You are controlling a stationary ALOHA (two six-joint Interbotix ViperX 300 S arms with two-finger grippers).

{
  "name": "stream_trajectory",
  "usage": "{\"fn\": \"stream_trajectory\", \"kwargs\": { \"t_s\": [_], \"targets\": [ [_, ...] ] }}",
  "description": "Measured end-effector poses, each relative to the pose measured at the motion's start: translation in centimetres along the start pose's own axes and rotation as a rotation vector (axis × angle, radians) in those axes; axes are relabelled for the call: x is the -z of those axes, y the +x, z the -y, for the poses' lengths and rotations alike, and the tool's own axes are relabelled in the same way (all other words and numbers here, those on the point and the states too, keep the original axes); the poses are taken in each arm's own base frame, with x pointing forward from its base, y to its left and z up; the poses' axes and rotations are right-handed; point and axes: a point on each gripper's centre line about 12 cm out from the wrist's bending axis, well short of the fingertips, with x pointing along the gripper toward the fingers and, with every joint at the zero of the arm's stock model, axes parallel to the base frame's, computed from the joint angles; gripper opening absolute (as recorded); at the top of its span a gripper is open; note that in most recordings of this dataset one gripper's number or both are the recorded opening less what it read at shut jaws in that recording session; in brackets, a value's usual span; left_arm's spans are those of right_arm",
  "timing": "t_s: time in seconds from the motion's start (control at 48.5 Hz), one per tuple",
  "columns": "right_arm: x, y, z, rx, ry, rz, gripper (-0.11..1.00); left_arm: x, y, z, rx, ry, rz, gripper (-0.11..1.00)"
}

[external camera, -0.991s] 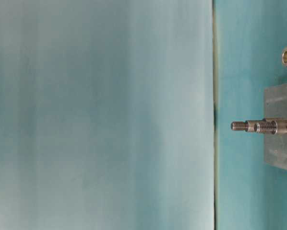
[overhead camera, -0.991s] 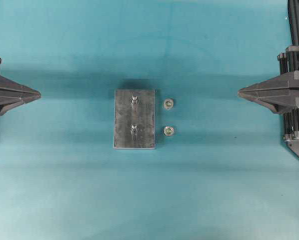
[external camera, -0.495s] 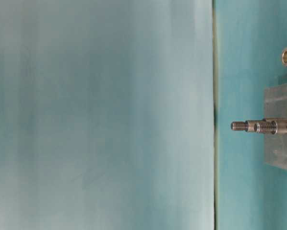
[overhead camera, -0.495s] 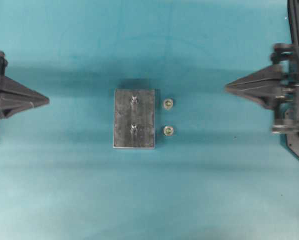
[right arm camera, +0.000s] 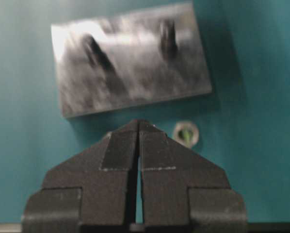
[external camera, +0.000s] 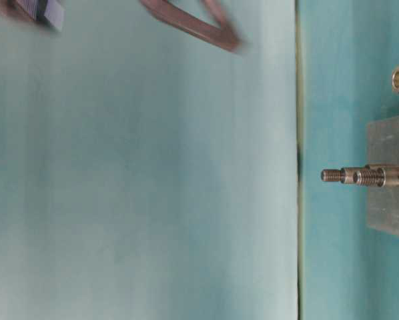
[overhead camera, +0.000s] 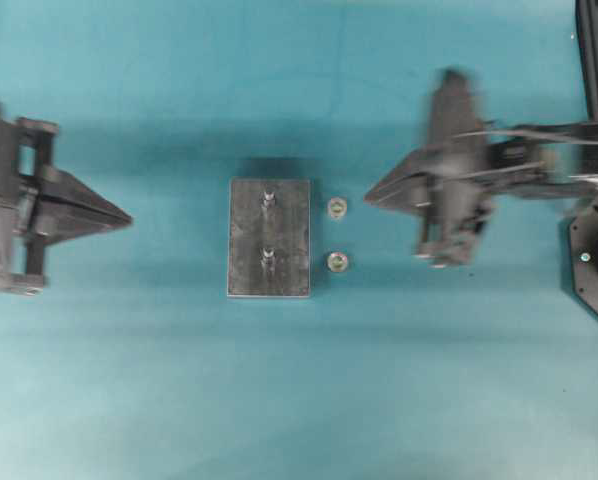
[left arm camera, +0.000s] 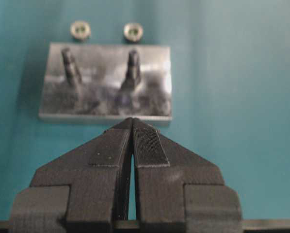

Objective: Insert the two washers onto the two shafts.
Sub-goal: 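Move the right gripper toward the two silver washers beside the block, then lower the open right gripper over the upper washer and close on it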

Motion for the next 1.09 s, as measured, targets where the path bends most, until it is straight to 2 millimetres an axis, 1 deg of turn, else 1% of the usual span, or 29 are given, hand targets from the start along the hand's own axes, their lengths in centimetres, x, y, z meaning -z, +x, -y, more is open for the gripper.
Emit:
{"fn": "stream_trajectory", "kwargs": {
  "t_s": [0.021, 0.103, 0.165, 0.248, 0.268, 0.31, 0.516, 0.619, 0.764, 0.908, 1.094],
  "targets": [
    [0.0, 0.4, 0.1, 0.003, 0.003, -0.017, 0.05, 0.1, 0.1, 0.0, 0.000, 0.000, -0.006, 0.00],
    [0.2, 2.0, 0.7, 0.018, 0.016, -0.090, 0.19, 0.1, 0.6, 0.1, 0.004, 0.002, -0.022, 0.00],
    [0.3, 2.9, 1.1, 0.028, 0.024, -0.128, 0.33, 0.2, 0.7, 0.3, 0.009, 0.005, -0.026, 0.00],
    [0.4, 4.3, 1.6, 0.039, 0.036, -0.178, 0.56, 0.2, 0.7, 0.5, 0.017, 0.010, -0.028, 0.00],
    [0.6, 4.6, 1.7, 0.042, 0.039, -0.191, 0.61, 0.2, 0.7, 0.5, 0.018, 0.011, -0.028, 0.00],
    [0.6, 5.3, 2.0, 0.048, 0.038, -0.212, 0.66, 0.2, 0.7, 0.6, 0.021, 0.012, -0.026, 0.00],
    [1.6, 8.7, 2.6, 0.069, 0.018, -0.327, 0.68, 0.2, 0.8, 0.7, 0.025, 0.015, -0.028, 0.00],
    [1.7, 9.7, 2.8, 0.074, 0.012, -0.355, 0.68, 0.2, 0.9, 0.8, 0.026, 0.016, -0.031, 0.00],
    [1.5, 10.4, 3.3, 0.083, 0.013, -0.362, 0.68, 0.3, 1.0, 0.8, 0.026, 0.017, -0.037, 0.00],
    [1.9, 11.1, 4.0, 0.093, 0.027, -0.380, 0.68, 0.8, 1.6, 0.8, 0.026, 0.016, -0.065, 0.00],
    [2.1, 11.4, 4.4, 0.098, 0.034, -0.400, 0.68, 1.1, 2.3, 0.8, 0.025, 0.018, -0.071, 0.00]
  ]
}}
